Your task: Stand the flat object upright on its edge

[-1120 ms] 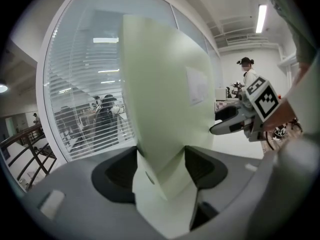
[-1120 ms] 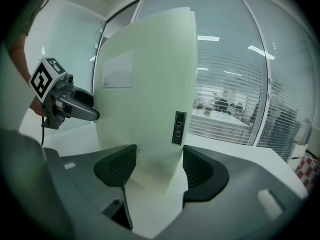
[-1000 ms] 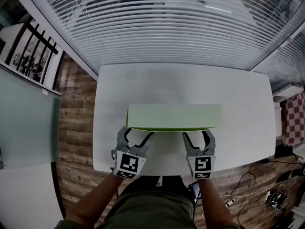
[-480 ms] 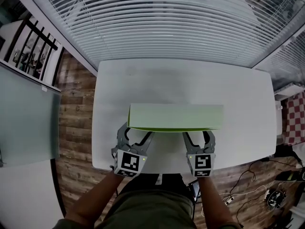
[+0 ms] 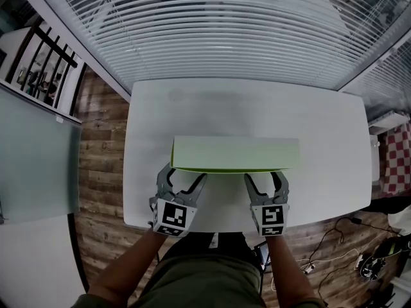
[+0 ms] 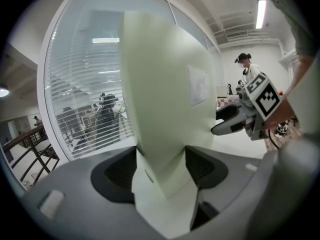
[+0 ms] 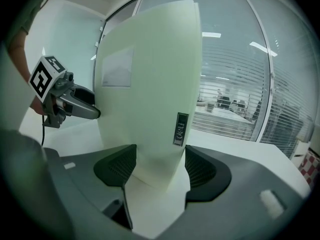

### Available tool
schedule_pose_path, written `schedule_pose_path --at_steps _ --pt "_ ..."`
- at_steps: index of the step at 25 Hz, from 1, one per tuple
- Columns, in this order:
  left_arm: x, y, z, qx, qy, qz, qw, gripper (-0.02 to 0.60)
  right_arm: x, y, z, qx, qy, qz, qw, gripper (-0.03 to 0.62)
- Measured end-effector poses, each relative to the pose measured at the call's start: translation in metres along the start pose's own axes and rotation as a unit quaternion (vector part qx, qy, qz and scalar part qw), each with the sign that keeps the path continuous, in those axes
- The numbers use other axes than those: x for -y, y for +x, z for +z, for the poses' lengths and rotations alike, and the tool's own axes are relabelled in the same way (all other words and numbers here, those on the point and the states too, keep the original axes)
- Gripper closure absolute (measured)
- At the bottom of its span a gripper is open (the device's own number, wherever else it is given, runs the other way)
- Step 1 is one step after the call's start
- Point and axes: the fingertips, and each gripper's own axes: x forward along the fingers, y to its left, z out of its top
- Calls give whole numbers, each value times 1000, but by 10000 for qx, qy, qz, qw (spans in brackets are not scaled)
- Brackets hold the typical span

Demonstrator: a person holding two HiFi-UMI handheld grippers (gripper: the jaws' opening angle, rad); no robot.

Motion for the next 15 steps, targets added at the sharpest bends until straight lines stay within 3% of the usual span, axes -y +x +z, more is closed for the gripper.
schedule_pose_path --at_steps 15 --pt "-3 -10 -8 14 -27 -43 10000 298 7 -15 -12 -244 105 114 9996 296"
